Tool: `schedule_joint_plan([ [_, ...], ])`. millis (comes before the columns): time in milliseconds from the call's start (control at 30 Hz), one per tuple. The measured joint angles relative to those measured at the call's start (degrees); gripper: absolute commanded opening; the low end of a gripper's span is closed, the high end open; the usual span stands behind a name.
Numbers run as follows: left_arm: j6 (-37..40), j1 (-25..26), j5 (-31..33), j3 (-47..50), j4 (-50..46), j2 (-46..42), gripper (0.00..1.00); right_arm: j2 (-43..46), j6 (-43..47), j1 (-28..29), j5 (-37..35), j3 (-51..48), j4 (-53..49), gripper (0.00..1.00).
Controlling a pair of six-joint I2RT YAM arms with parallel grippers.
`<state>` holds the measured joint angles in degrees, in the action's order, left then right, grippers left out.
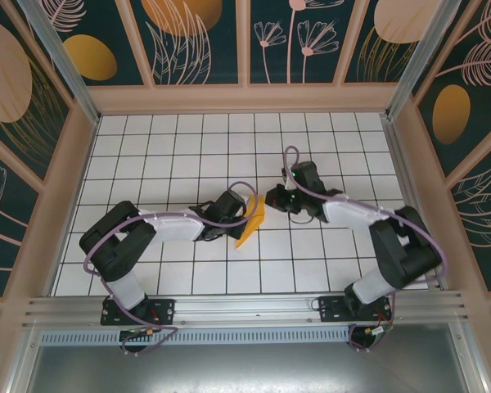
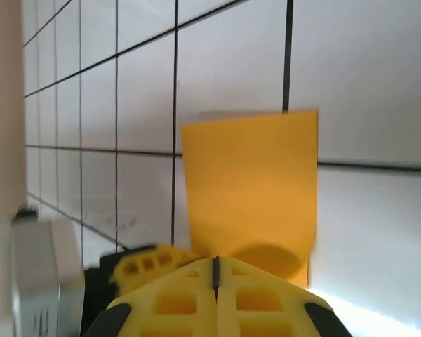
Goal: Fold a paper plane with a square sheet of paper (pick it up from the middle)
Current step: Third fold the triangle at the center of the table.
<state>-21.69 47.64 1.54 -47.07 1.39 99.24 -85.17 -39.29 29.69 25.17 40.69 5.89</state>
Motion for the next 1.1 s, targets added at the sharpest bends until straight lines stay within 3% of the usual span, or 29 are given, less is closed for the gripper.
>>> schedule_joint_plan([
  [167,-0.02,-0.07,-0.55,-0.9,0.17,0.9,0.0,5.66,-9.03,6.84,-1.25,-12.2,8.13,0.0],
  [367,-0.02,-0.09,-1.36,-1.73,1.42,2.08,0.0,6.12,-17.49,15.08,-3.8,-16.59,16.17,0.0],
  [1100,-0.02,-0.39,-2.78,-2.03,2.1,2.51,0.0,-6.36,-24.13,18.43,-1.31,-14.62,28.81,0.0],
])
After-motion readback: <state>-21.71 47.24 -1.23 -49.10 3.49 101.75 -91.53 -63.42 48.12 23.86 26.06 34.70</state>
